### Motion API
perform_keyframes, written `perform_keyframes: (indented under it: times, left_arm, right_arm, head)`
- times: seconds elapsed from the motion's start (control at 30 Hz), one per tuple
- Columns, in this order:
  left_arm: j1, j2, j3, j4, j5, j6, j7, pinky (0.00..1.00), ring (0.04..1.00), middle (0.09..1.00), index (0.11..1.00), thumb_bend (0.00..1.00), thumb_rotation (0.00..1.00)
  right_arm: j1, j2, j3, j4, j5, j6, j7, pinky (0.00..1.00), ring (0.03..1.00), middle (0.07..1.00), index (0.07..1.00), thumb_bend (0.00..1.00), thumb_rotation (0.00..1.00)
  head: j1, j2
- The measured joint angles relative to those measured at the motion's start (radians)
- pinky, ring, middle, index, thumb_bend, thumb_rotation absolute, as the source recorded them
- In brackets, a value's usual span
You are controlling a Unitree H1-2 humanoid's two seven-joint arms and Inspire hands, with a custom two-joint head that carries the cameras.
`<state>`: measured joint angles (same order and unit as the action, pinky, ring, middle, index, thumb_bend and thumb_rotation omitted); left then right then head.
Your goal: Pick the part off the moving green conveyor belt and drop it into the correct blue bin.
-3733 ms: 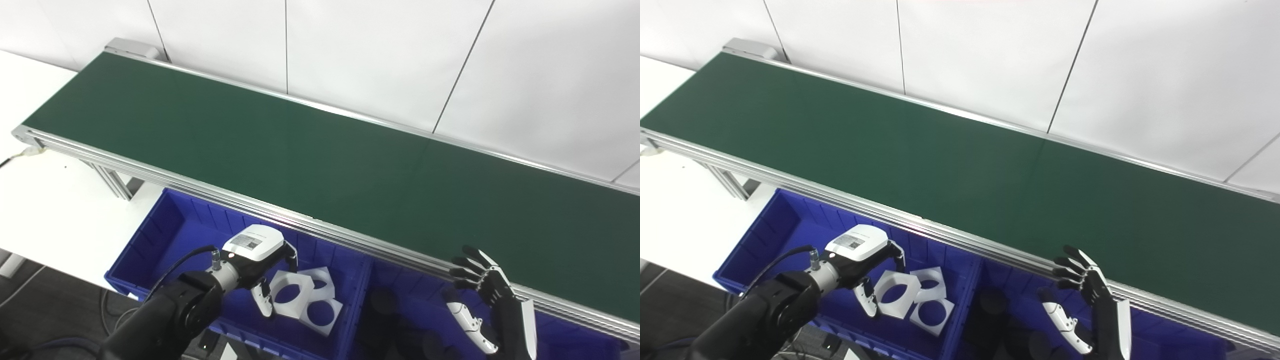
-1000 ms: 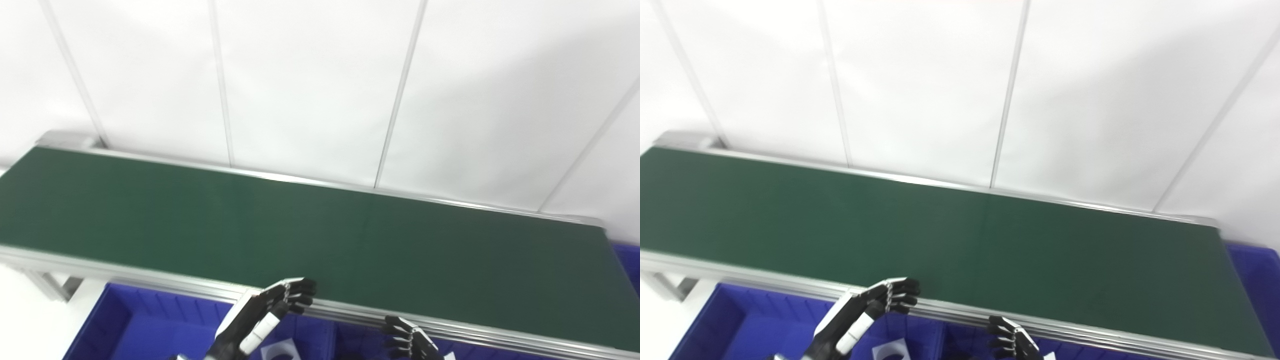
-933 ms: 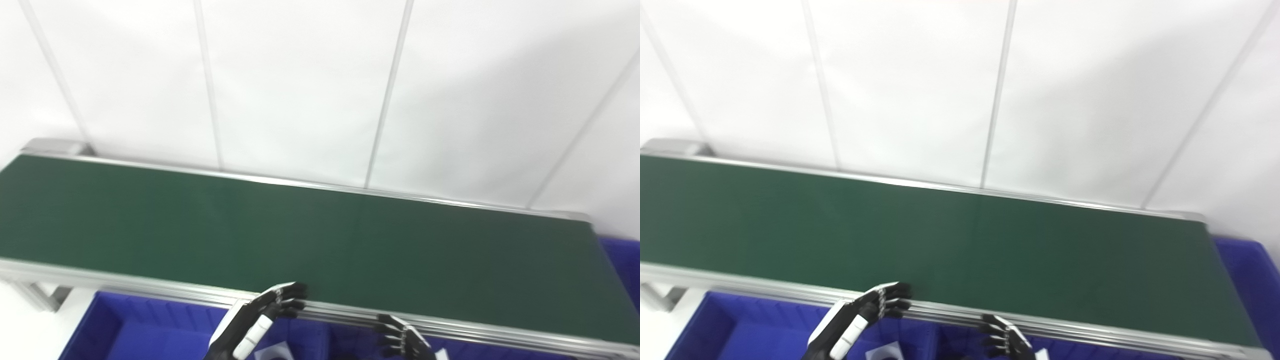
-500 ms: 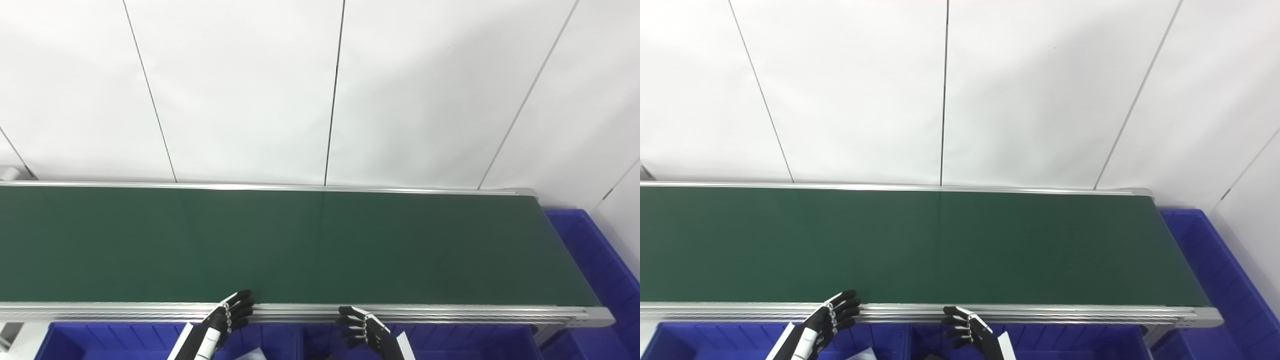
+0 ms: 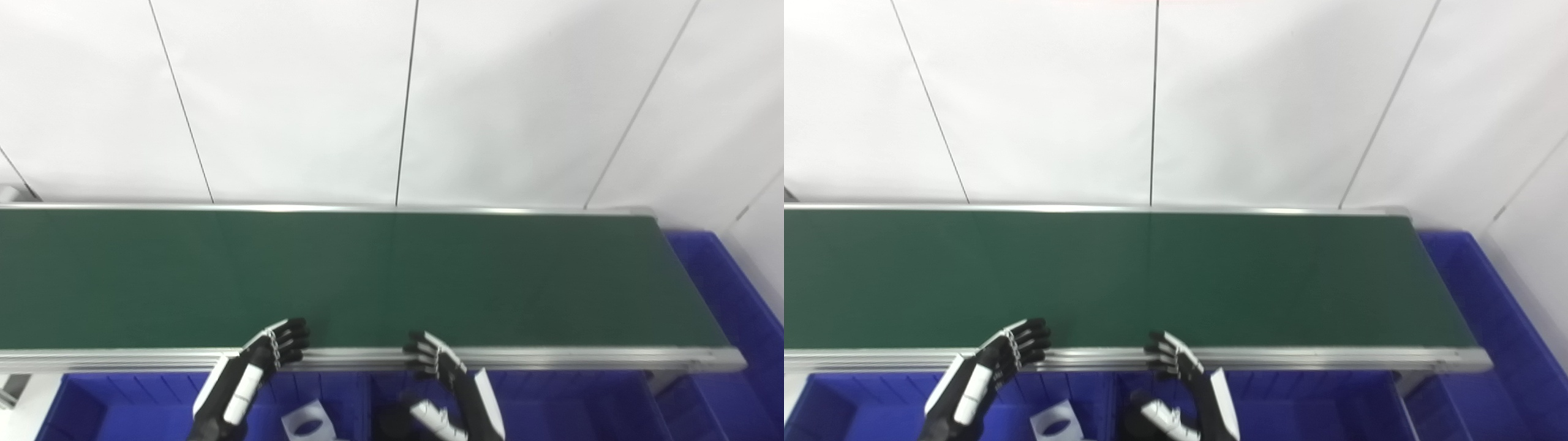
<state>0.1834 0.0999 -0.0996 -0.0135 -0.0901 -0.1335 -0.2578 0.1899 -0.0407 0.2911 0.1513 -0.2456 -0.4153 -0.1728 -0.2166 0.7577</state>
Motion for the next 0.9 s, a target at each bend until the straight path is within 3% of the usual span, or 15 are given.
perform_keyframes:
  times: [0.33, 0.53, 0.67, 0.9]
  left_arm:
    - [0.085, 0.001, -0.011, -0.070, 0.039, -0.001, 0.005, 0.78, 0.819, 0.819, 0.826, 0.81, 0.84]
    - [0.074, -0.002, -0.025, -0.068, 0.047, -0.005, 0.008, 0.76, 0.804, 0.820, 0.829, 0.80, 0.82]
    - [0.062, -0.002, -0.051, -0.067, 0.094, -0.006, 0.008, 0.74, 0.799, 0.815, 0.828, 0.93, 0.75]
    - [0.058, -0.009, -0.074, -0.071, 0.129, -0.006, 0.019, 0.72, 0.799, 0.827, 0.847, 1.00, 0.70]
  right_arm:
    - [0.028, -0.035, -0.039, -0.069, 0.067, 0.002, 0.101, 0.63, 0.717, 0.774, 0.842, 0.64, 0.71]
    - [0.040, -0.040, -0.056, -0.127, 0.095, 0.042, 0.148, 0.65, 0.727, 0.785, 0.853, 0.68, 0.73]
    - [0.042, -0.041, -0.073, -0.136, 0.102, 0.057, 0.166, 0.66, 0.728, 0.784, 0.850, 0.67, 0.75]
    - [0.042, -0.047, -0.094, -0.157, 0.125, 0.063, 0.190, 0.66, 0.723, 0.781, 0.836, 0.66, 0.77]
  head:
    - [0.086, 0.060]
    - [0.111, 0.094]
    - [0.135, 0.114]
    - [0.170, 0.127]
